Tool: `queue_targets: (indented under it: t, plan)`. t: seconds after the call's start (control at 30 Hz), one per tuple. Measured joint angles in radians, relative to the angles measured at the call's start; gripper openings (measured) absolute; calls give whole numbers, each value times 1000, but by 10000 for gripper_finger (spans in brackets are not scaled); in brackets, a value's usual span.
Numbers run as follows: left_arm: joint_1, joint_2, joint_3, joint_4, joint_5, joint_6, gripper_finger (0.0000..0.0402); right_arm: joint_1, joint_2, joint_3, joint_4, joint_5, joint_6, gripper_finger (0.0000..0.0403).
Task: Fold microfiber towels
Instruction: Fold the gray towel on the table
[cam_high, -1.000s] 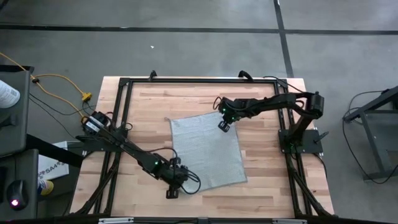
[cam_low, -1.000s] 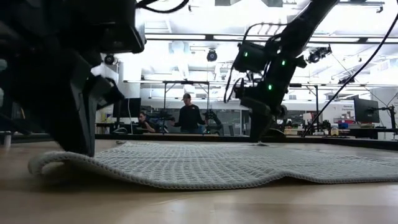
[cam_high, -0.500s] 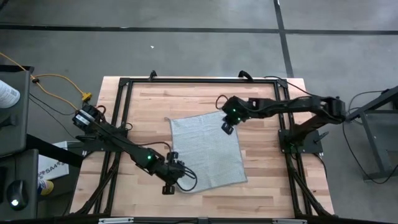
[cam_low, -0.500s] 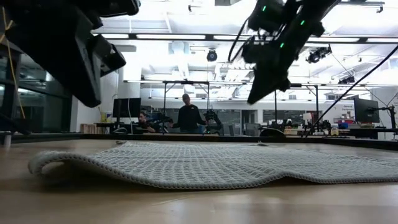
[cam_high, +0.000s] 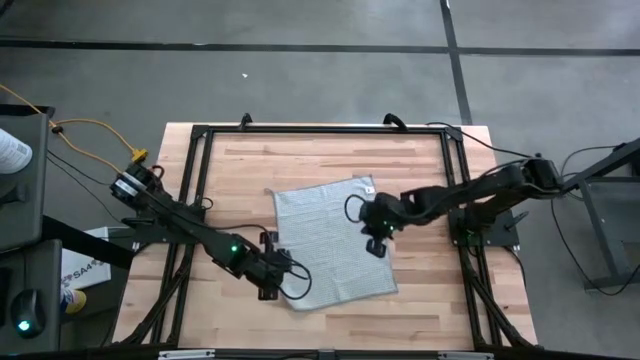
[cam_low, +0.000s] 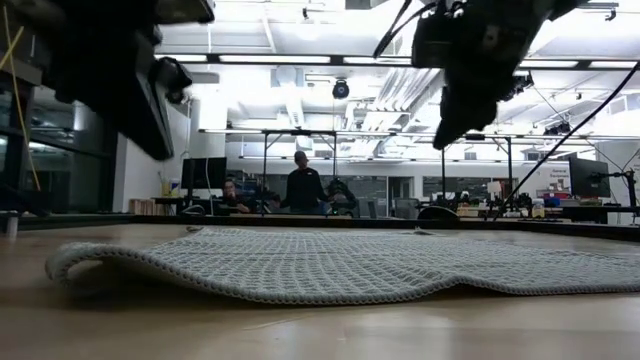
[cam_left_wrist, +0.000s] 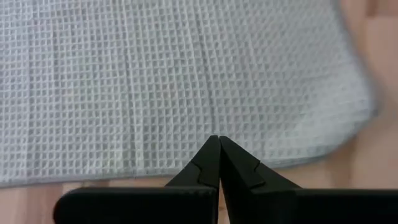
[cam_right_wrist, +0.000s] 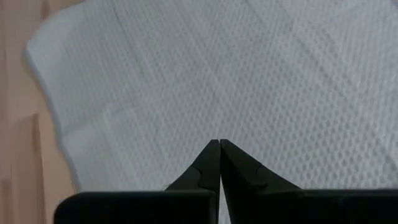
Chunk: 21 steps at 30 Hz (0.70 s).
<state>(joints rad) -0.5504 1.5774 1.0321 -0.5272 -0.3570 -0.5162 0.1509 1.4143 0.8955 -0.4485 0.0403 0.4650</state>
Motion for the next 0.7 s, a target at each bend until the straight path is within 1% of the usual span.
queue_targets:
  t: [0.13, 0.23, 0.37, 0.5, 0.6, 0.7]
  plan:
    - [-31, -37, 0, 13, 14, -89, 0, 85, 0, 0, -69, 45, 49, 2]
    - [-66, -36, 1, 36, 25, -189, 0, 159, 0, 0, -95, 110, 77, 2]
    - [-129, -36, 1, 136, 22, -229, 0, 262, 0, 0, -91, 195, 88, 2]
    - [-188, -36, 2, 218, -39, -230, 0, 342, 0, 0, -82, 242, 103, 2]
    - [-214, -35, 2, 209, -79, -247, 0, 379, 0, 0, -78, 296, 140, 2]
    - [-219, -35, 2, 164, -123, -256, 0, 401, 0, 0, -77, 344, 144, 2]
